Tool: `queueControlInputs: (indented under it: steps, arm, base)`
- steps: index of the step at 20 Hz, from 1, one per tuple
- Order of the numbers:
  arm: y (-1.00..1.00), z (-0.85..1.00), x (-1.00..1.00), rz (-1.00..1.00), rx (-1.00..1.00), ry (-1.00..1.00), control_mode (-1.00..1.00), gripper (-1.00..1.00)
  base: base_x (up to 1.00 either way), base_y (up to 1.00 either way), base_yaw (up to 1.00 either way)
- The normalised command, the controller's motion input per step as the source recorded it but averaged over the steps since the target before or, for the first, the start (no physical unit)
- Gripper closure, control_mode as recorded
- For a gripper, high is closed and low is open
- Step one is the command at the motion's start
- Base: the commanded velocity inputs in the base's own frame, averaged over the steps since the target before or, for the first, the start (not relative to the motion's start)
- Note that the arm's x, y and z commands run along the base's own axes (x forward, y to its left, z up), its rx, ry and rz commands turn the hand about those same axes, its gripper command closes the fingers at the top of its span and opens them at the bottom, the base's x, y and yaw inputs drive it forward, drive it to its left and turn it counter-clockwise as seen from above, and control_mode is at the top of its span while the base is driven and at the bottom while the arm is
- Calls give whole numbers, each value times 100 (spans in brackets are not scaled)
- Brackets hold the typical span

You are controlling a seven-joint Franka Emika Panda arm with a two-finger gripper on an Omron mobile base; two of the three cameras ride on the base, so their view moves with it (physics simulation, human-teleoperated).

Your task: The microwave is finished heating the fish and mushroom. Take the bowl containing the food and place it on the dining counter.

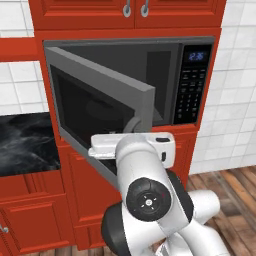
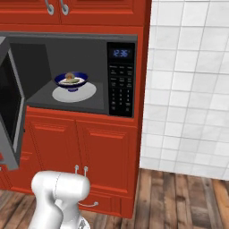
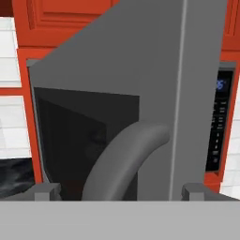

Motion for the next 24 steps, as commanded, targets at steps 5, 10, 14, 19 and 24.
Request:
queueControlInputs:
  steps: [5, 10, 14, 19, 24]
  arm:
    - [24, -1, 11, -5, -1, -1, -100, -100]
    - [29, 0, 13, -7, -1, 0, -100, -100]
    - [21, 0, 6, -6, 0, -1, -100, -100]
    - [2, -3, -15, -1, 0, -3, -100, -100]
    - [13, -2, -17, -10, 0, -8, -100, -100]
  base:
    - [0, 0, 0]
    - [0, 0, 0]
    - [0, 0, 0]
    - [0, 0, 0]
    - [0, 0, 0]
